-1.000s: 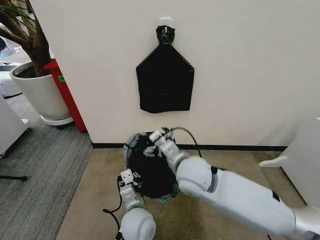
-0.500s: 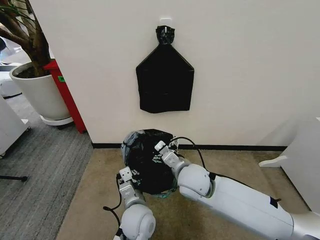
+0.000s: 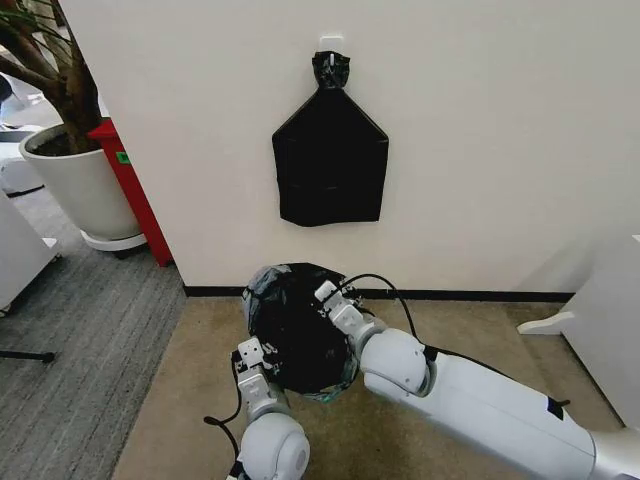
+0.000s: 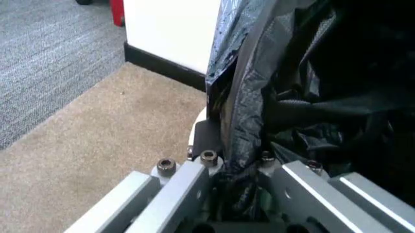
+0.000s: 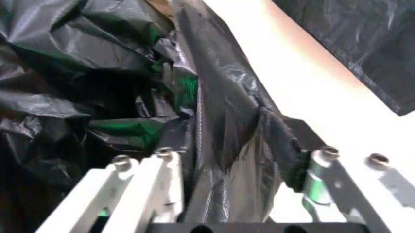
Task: Place the garbage bag over the trash bin.
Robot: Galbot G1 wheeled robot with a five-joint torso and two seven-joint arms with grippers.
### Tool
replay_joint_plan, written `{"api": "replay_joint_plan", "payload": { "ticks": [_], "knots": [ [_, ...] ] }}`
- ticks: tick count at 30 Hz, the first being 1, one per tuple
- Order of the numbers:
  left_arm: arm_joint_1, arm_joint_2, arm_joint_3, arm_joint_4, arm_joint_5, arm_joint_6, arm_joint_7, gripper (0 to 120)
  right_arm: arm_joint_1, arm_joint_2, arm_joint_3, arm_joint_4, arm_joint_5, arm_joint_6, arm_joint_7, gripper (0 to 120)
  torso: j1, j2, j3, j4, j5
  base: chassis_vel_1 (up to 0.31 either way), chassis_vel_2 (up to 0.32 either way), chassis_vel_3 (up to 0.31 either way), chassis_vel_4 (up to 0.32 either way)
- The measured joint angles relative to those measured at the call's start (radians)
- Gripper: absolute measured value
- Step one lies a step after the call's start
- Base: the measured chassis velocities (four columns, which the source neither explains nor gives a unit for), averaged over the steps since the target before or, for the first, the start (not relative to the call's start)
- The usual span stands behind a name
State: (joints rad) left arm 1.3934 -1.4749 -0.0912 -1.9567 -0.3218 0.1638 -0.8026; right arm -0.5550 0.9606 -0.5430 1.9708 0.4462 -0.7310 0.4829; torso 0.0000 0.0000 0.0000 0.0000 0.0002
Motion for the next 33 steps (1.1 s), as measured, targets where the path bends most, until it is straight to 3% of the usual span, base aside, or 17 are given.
{"api": "replay_joint_plan", "payload": {
  "ticks": [9, 18, 22, 27, 33],
  "knots": [
    [0.007, -0.001, -0.001, -0.005, 0.006, -0.003, 0.000, 0, -0.007, -0.003, 0.014, 0.001, 0.000, 0.001, 0.000, 0, 0.000, 0.000, 0.000, -0.0001, 0.0000, 0.000, 0.000, 0.000, 0.000],
    [0.039, 0.013, 0.003, -0.023, 0.015, -0.011, 0.016, 0, 0.025, -0.003, 0.044, -0.015, 0.056, 0.008, -0.014, 0, 0.000, 0.000, 0.000, 0.0000, -0.0005, 0.000, 0.000, 0.000, 0.000],
    [0.067, 0.029, 0.010, -0.044, 0.023, -0.018, 0.035, 0, 0.051, -0.013, 0.092, -0.030, 0.199, 0.006, -0.030, 0, 0.000, 0.000, 0.000, 0.0004, -0.0009, 0.000, 0.000, 0.000, 0.000],
    [0.099, 0.065, 0.005, -0.077, 0.020, -0.041, 0.073, 0, 0.049, -0.047, 0.186, -0.061, 0.490, 0.002, -0.017, 0, 0.000, 0.000, 0.000, 0.0001, -0.0001, 0.000, 0.000, 0.000, 0.000],
    [0.113, 0.112, -0.003, -0.109, -0.063, -0.067, 0.158, 0, -0.025, -0.063, 0.315, -0.069, 0.651, 0.008, -0.014, 0, 0.000, 0.000, 0.000, 0.0001, -0.0002, 0.000, 0.000, 0.000, 0.000]
  ]
}}
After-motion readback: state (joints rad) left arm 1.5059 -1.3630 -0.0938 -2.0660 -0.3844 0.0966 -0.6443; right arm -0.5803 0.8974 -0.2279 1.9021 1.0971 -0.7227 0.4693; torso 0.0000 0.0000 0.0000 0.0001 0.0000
